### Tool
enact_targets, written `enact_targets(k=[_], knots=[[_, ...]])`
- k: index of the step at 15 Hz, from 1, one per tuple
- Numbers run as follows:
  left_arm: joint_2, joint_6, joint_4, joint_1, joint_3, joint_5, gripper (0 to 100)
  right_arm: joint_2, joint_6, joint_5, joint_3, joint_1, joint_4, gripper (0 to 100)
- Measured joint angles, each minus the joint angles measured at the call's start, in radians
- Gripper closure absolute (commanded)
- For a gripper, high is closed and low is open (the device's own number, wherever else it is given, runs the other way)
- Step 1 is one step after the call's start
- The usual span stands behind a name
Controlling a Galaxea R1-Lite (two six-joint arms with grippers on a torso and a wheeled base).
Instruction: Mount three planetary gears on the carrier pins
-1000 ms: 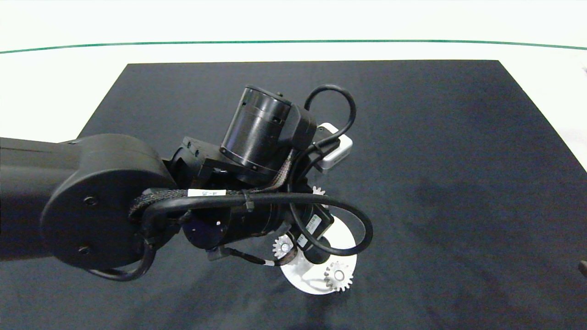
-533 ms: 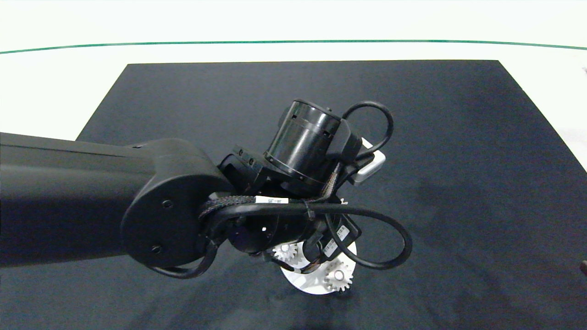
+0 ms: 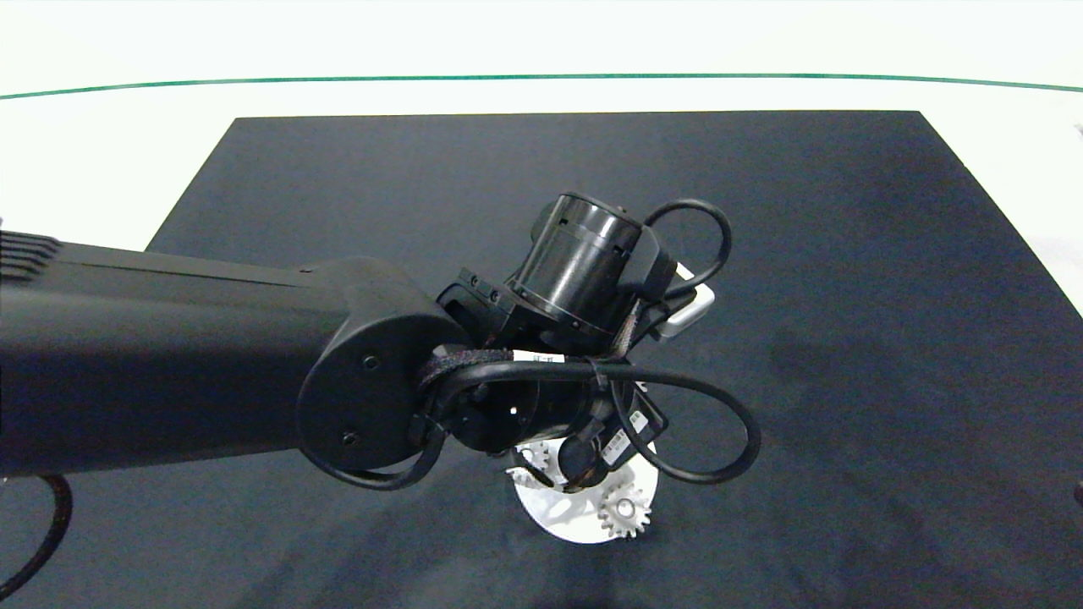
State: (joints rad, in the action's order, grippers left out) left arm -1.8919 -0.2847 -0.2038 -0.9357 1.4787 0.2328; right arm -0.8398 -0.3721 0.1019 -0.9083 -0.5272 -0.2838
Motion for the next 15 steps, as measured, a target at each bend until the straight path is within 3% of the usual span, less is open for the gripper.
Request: enact_targets(k=[2, 12, 15], knots=[[-0.001, -0.027, -0.054, 0.003, 0.000, 0.000, 81, 0.000, 0.000, 0.000, 0.000, 0.000, 0.000, 0], [-0.012, -0.033, -0.087, 0.004, 0.026, 0.004, 81, 0.000, 0.000, 0.000, 0.000, 0.000, 0.000, 0], [-0.020, -0.042, -0.083, 0.006, 0.040, 0.034, 81, 0.001, 0.000, 0.000, 0.000, -0.001, 0.000, 0]])
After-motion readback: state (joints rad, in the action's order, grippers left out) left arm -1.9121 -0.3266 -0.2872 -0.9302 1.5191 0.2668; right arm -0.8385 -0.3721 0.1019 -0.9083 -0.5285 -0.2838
